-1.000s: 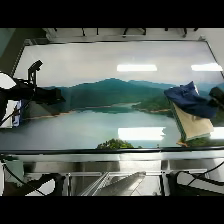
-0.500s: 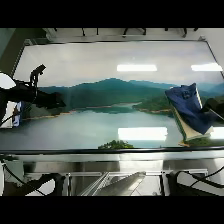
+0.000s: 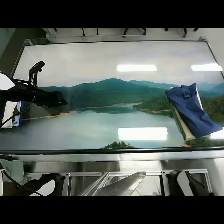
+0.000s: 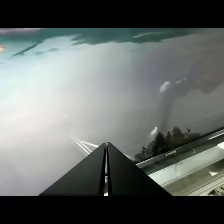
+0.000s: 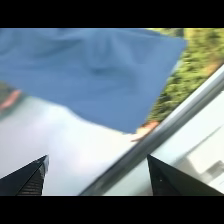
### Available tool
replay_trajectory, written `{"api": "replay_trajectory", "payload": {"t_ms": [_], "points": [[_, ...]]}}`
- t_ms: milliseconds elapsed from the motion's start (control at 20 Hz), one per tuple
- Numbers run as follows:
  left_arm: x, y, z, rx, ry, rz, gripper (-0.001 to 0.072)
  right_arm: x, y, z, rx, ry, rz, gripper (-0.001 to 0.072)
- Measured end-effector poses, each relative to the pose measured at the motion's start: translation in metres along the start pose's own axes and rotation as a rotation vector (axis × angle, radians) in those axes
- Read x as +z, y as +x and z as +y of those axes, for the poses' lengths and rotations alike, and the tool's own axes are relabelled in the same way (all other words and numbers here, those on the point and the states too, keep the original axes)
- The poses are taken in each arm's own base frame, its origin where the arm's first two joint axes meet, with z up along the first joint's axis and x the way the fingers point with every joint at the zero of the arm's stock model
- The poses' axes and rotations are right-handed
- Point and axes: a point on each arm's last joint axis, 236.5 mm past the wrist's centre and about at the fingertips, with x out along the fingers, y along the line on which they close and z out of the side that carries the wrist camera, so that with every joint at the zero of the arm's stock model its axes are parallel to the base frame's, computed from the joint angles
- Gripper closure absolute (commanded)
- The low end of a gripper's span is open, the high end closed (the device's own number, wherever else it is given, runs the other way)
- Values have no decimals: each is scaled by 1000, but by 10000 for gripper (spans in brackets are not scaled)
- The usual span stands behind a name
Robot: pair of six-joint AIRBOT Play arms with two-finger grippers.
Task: Fold the shirts.
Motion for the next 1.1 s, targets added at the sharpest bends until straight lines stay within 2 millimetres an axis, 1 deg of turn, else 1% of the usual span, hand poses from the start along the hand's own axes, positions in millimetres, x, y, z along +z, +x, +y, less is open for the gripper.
{"api": "replay_trajectory", "payload": {"t_ms": [50, 100, 150, 200, 250, 300, 350, 400, 500, 650, 800, 850, 950, 1000, 1100], "points": [[-1, 2, -7, -5, 12, 4, 697, -12, -13, 18, 77, -10, -26, 28], [-3, 5, -14, -12, 28, 13, 696, -27, -24, 36, 154, -19, -44, 166], [-5, 8, -21, -18, 45, 23, 697, -43, -33, 52, 227, -33, -53, 285], [-8, 11, -30, -26, 63, 34, 697, -61, -39, 68, 308, -47, -54, 289], [-11, 14, -38, -30, 85, 44, 697, -79, -43, 82, 382, -62, -47, 331], [-14, 17, -44, -33, 107, 56, 696, -95, -46, 96, 466, -80, -43, 593], [-18, 20, -51, -34, 131, 69, 696, -109, -47, 108, 537, -96, -28, 690], [-23, 23, -57, -32, 154, 84, 696, -120, -47, 117, 599, -114, -20, 690], [-30, 28, -66, -26, 193, 109, 696, -135, -48, 128, 683, -158, -9, 691], [-41, 32, -77, -27, 223, 146, 697, -138, -44, 135, 739, -210, -13, 692], [-47, 34, -82, -28, 232, 167, 696, -129, -39, 150, 812, -245, 13, 692], [-48, 34, -83, -28, 234, 169, 696, -127, -34, 154, 820, -271, 40, 692], [-50, 34, -84, -26, 235, 174, 696, -128, -12, 153, 760, -345, 116, 692], [-50, 34, -84, -26, 236, 176, 697, -130, -2, 154, 720, -390, 153, 692], [-52, 31, -85, -27, 240, 180, 697, -139, 17, 163, 671, -480, 224, 692]]}}
